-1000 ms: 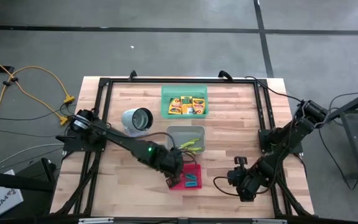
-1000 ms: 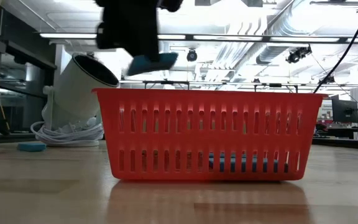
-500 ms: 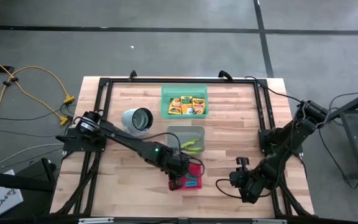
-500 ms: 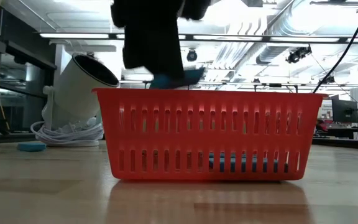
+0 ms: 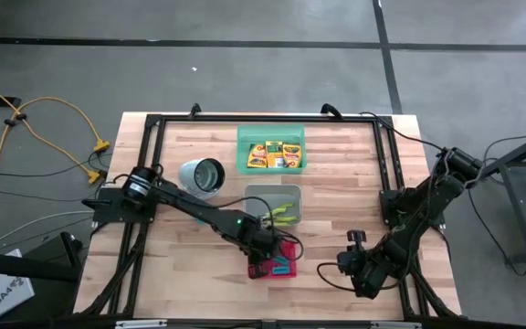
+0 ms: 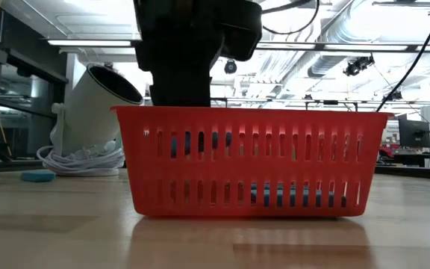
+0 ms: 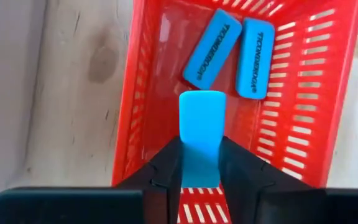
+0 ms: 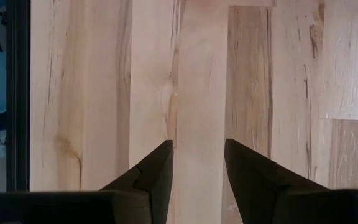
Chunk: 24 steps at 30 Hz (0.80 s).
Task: Pick & Place School Supplies
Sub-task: Put the blue eraser into the red bin
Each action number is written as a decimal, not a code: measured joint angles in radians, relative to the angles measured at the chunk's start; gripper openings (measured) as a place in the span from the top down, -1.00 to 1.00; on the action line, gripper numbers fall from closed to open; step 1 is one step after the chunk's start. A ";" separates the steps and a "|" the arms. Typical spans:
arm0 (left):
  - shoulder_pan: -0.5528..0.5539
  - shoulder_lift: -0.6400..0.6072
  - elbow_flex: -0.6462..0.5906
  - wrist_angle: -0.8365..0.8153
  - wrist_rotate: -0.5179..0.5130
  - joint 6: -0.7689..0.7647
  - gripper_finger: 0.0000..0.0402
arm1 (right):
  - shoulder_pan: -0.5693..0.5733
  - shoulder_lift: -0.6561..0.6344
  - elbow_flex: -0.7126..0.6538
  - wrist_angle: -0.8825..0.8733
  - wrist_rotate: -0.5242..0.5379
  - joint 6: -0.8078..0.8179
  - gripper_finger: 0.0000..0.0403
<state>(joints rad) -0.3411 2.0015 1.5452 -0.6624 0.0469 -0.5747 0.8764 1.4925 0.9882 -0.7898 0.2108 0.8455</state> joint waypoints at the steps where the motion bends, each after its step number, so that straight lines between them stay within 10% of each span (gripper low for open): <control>1: 0.004 0.001 0.000 0.001 0.015 0.000 0.56 | 0.000 0.000 0.000 0.000 0.000 0.000 0.32; 24: 0.028 -0.011 0.018 0.020 0.074 0.044 0.34 | 0.000 0.000 0.000 0.000 0.000 0.000 0.32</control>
<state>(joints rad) -0.3129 1.9902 1.5630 -0.6425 0.1212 -0.5304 0.8764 1.4925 0.9882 -0.7902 0.2110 0.8455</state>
